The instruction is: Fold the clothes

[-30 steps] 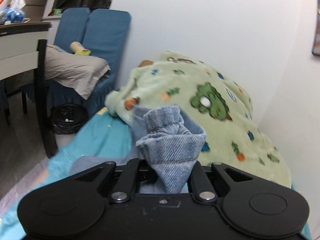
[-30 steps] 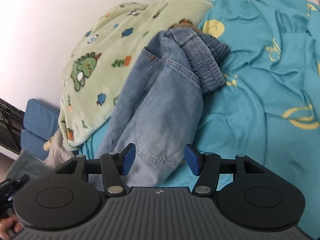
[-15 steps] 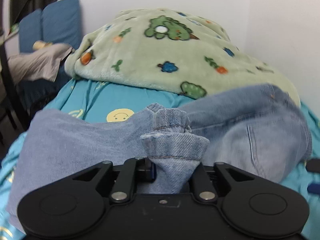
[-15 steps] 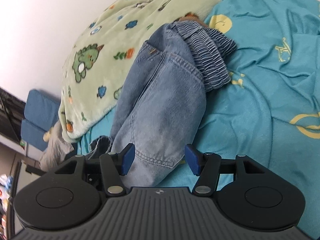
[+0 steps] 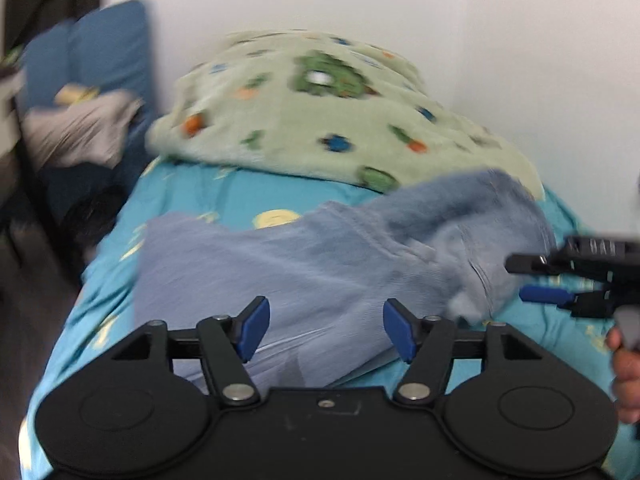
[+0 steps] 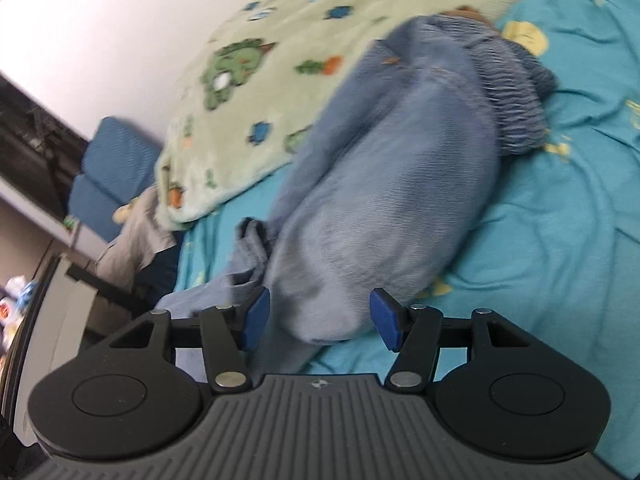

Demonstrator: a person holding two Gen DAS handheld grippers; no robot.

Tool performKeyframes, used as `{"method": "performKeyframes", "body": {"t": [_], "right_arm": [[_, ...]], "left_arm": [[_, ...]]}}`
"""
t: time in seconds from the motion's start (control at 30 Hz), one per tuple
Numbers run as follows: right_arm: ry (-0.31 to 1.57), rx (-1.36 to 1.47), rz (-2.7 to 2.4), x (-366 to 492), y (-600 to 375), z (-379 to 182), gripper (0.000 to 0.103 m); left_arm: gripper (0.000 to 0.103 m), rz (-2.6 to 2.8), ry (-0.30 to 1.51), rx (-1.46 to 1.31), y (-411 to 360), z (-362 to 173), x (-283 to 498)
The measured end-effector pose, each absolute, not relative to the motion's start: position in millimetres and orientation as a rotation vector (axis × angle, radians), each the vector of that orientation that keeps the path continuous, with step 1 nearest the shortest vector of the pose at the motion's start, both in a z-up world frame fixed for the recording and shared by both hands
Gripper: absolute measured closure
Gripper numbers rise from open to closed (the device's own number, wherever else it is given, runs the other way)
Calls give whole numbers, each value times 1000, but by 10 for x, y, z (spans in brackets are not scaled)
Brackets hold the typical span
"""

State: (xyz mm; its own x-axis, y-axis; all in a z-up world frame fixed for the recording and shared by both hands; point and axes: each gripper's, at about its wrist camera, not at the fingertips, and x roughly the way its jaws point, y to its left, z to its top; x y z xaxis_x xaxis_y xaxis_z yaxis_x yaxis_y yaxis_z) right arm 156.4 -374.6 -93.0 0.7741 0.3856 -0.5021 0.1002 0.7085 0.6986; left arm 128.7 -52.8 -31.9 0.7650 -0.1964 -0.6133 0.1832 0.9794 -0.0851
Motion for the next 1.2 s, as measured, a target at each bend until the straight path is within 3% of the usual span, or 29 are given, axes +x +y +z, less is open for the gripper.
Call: {"method": "performKeyframes", "body": {"t": [0.3,0.5,0.63,0.73,0.93,1.2], "right_arm": [[573,515,281,1718,-3084,-696,46],[581,427,231,1968,-2784,-800,52],[479,256,252,1863,-2568,-789,55],[500,122,261,1834,-2453,-910,63],[682,172,208,2012,-2551,-1305,65],[656,339,193,1964,-2670,-1244,63]], "left_arm": [[40,-3,705,-335,532,-328,1308],[40,41,707,-286,582,-463,1436],[40,23,694,-256,547,-551,1526],[40,13,709,-255,555,-622,1616],[40,11,736,-276,589,-679,1666],[39,10,741,-327,652,-666,1623]]}}
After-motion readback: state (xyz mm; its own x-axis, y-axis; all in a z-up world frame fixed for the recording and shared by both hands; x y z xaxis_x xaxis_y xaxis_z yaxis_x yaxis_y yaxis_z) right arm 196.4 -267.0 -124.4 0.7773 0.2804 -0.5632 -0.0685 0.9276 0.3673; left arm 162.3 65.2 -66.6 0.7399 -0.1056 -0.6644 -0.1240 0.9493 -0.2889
